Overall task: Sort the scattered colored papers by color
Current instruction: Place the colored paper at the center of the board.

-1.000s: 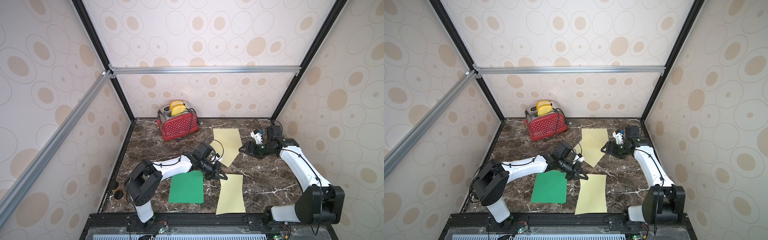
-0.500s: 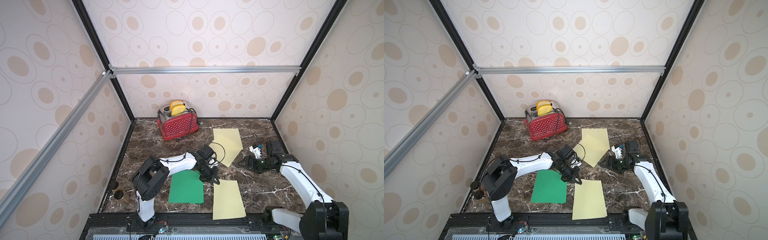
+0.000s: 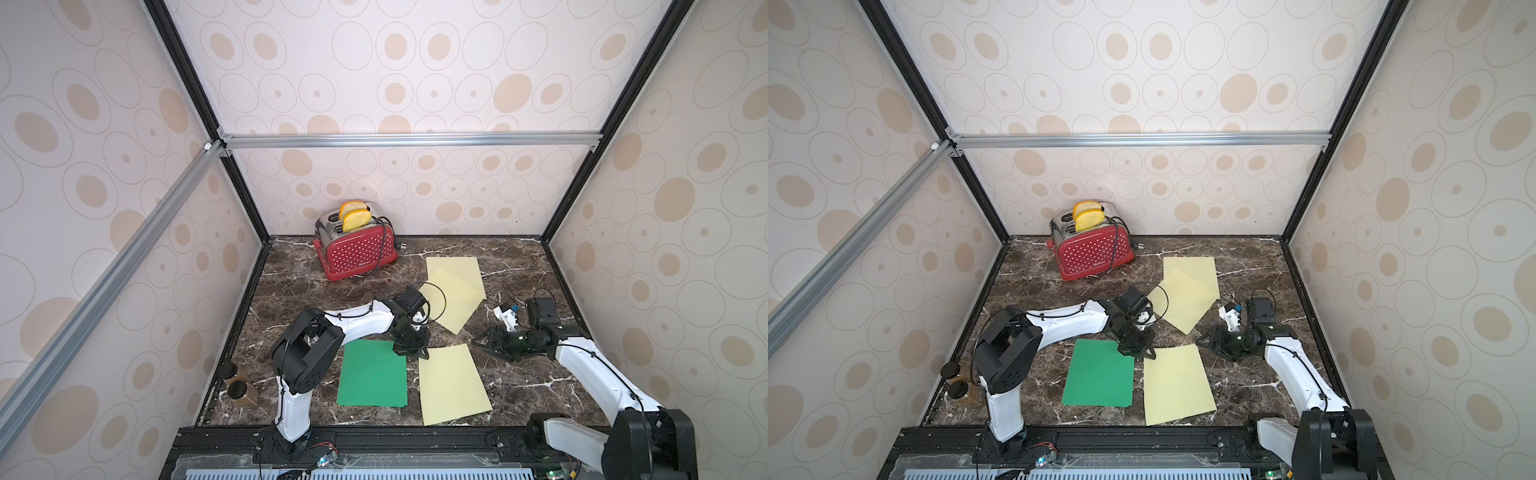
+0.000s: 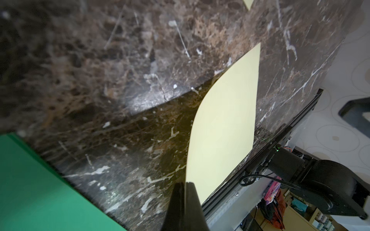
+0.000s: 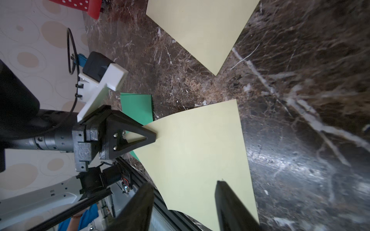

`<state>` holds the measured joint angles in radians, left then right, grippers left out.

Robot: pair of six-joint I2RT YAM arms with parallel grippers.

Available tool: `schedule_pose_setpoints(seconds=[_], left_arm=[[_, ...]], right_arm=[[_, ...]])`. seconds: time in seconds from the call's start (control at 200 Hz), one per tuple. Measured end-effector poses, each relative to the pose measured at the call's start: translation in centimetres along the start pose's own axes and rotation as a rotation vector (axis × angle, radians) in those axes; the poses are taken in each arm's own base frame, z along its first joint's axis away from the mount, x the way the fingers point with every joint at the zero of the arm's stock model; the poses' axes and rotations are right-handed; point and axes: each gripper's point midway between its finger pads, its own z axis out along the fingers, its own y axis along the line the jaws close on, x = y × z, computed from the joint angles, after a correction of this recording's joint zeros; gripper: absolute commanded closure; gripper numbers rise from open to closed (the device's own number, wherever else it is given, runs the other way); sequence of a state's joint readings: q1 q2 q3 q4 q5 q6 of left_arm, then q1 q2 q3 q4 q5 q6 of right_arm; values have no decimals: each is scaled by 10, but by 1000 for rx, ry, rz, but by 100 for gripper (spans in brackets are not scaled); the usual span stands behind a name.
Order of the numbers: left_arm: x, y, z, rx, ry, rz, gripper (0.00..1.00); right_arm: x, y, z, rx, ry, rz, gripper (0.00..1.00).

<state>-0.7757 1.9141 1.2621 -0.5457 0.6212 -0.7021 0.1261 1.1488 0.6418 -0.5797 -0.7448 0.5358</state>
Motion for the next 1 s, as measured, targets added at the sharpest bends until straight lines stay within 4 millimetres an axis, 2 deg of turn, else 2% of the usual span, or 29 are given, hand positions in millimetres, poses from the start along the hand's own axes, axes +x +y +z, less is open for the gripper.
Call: schedule_pose_setpoints(seconds=[0.23,0.341,0.541,0.686,1.002], left_arm=[[0,3,-2,-31,29,33,100],[-1,5,-6,-41,32,38,100],[-5,5,-8,-47,33,39,100],[-9,4,-6,-48,36,42,100],[-21,3,0,-56,47,48,100]], right_arm=[[1,-14,30,-6,70,45,87],[1,-19,45,10,115,41,96],[-12,-26,65,39,147,24,98],[-15,-33,75,59,163,20,99],[-23,-42,80,105,165,-20,98]])
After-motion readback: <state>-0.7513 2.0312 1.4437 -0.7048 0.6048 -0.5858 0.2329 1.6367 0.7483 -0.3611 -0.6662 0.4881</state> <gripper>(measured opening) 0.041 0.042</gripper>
